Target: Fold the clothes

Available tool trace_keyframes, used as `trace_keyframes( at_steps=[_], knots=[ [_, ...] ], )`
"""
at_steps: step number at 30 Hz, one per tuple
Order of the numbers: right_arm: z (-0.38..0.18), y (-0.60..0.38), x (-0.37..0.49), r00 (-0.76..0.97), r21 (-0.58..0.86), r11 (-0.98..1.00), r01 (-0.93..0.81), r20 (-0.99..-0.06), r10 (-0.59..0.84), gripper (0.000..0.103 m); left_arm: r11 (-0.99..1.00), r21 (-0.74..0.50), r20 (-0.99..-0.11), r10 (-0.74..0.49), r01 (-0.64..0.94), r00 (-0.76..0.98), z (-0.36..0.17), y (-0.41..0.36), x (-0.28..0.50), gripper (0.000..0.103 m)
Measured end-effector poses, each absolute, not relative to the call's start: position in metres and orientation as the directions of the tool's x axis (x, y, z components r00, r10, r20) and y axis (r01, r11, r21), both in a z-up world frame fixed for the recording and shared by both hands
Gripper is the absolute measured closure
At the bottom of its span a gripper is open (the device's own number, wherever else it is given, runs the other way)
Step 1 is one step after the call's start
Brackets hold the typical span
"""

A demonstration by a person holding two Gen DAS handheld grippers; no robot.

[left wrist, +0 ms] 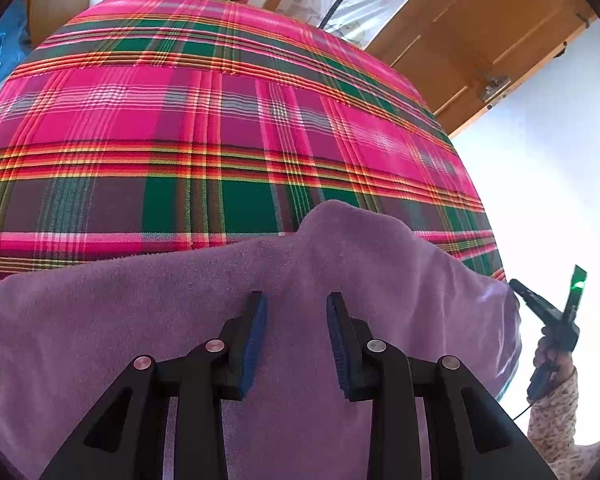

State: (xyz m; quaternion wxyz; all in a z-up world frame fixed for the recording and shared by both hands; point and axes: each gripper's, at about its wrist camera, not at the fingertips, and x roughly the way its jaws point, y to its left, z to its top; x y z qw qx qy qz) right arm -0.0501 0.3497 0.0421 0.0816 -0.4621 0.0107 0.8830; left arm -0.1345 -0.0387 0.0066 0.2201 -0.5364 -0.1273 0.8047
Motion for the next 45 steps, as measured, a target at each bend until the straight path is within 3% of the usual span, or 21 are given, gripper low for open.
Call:
trace_keyframes(
  at_steps=[3,5,6,11,15,19,26,28,32,38,43,45],
  knots=[
    [0.055,0.347,-0.032,-0.608,-0.040,-0.990,-0.139,-0.785,0.117,0.091,-0.868,-0.446,-0.806,0.496,-0.219,-0.325,0.008,-0.038,-0.129,0.071],
    [0.057,0.340,-0.023,-0.620,-0.021,-0.994,-0.103,-0.780,0.080,0.071,-0.865,-0.451,-0.803,0.500,-0.220,-0.323,0.009,-0.037,-0.124,0.070],
    [0.054,0.336,-0.019,-0.612,-0.014,-0.997,-0.077,-0.788,0.058,0.070,-0.864,-0.453,-0.802,0.503,-0.220,-0.322,0.009,-0.037,-0.122,0.070],
    [0.033,0.334,-0.005,-0.550,-0.085,-0.988,-0.130,-0.823,0.143,0.068,-0.859,-0.451,-0.801,0.509,-0.242,-0.315,0.011,-0.033,-0.108,0.070],
    [0.043,0.363,0.023,-0.590,0.049,-0.970,-0.238,-0.801,0.104,0.066,-0.855,-0.456,-0.799,0.515,-0.247,-0.310,0.012,-0.034,-0.097,0.070],
    [0.050,0.388,0.029,-0.619,0.085,-0.941,-0.327,-0.772,0.145,0.066,-0.851,-0.463,-0.799,0.521,-0.247,-0.299,0.010,-0.032,-0.091,0.070],
    [0.030,0.410,0.000,-0.610,0.213,-0.923,-0.321,-0.792,0.029,0.065,-0.847,-0.458,-0.804,0.524,-0.269,-0.282,0.010,-0.018,-0.080,0.070],
    [0.025,0.409,0.000,-0.610,0.218,-0.921,-0.323,-0.792,0.027,0.071,-0.850,-0.456,-0.807,0.520,-0.265,-0.280,0.008,-0.017,-0.080,0.070],
    [0.025,0.411,0.006,-0.623,0.200,-0.917,-0.344,-0.780,0.064,0.094,-0.853,-0.454,-0.809,0.516,-0.257,-0.282,0.007,-0.016,-0.079,0.070],
    [0.029,0.416,0.009,-0.631,0.197,-0.896,-0.397,-0.768,0.110,0.100,-0.857,-0.448,-0.811,0.509,-0.255,-0.287,0.007,-0.016,-0.076,0.070],
    [0.037,0.421,0.016,-0.595,0.073,-0.872,-0.484,-0.758,0.266,0.103,-0.850,-0.467,-0.802,0.523,-0.242,-0.288,0.006,-0.022,-0.075,0.070],
    [0.038,0.429,0.020,-0.614,0.120,-0.868,-0.482,-0.752,0.238,0.103,-0.849,-0.471,-0.800,0.526,-0.241,-0.289,0.005,-0.023,-0.074,0.070]
  ],
)
